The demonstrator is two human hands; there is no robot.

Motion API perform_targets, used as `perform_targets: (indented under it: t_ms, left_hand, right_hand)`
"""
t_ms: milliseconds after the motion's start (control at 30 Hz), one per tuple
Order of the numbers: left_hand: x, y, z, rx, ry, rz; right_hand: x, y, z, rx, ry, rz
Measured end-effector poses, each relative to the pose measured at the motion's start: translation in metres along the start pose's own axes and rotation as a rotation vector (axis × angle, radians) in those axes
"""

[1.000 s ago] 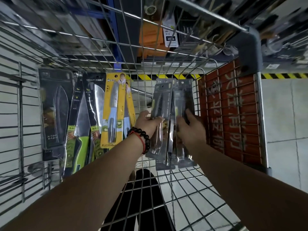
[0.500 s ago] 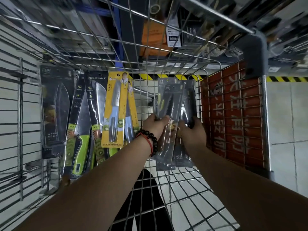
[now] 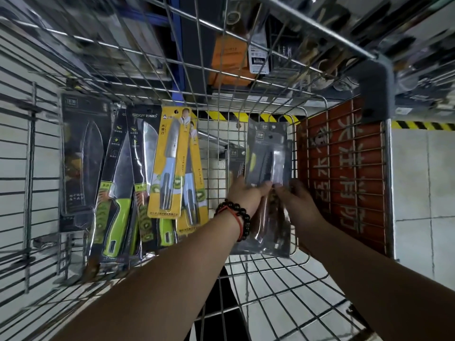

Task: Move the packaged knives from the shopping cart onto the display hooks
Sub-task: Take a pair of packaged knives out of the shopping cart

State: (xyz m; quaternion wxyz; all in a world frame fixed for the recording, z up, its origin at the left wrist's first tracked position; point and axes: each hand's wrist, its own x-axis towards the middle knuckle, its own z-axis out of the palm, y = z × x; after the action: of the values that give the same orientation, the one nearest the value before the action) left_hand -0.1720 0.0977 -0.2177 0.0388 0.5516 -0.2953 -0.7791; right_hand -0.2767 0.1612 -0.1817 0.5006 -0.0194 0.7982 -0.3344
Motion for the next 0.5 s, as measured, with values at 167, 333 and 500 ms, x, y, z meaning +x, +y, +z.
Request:
perform_targets:
  t_ms: [167, 333, 500]
  left_hand:
    - [-0.002, 0.000, -0.019, -0.173, -0.033, -0.079]
    - [-0.003, -0.019, -0.031, -0.316, -0.106, -0.143]
    - [-0.005, -0.019, -0.026, -0.168, -0.002, -0.045]
  right_hand:
    - [-0.002, 0.004, 0.014, -0.026, 0.004, -0.007]
    - [-0.004, -0.001, 0.018, -0.055, 0.016, 0.019]
    - [-0.007, 0.001, 0.026, -0.058, 0.096, 0.031]
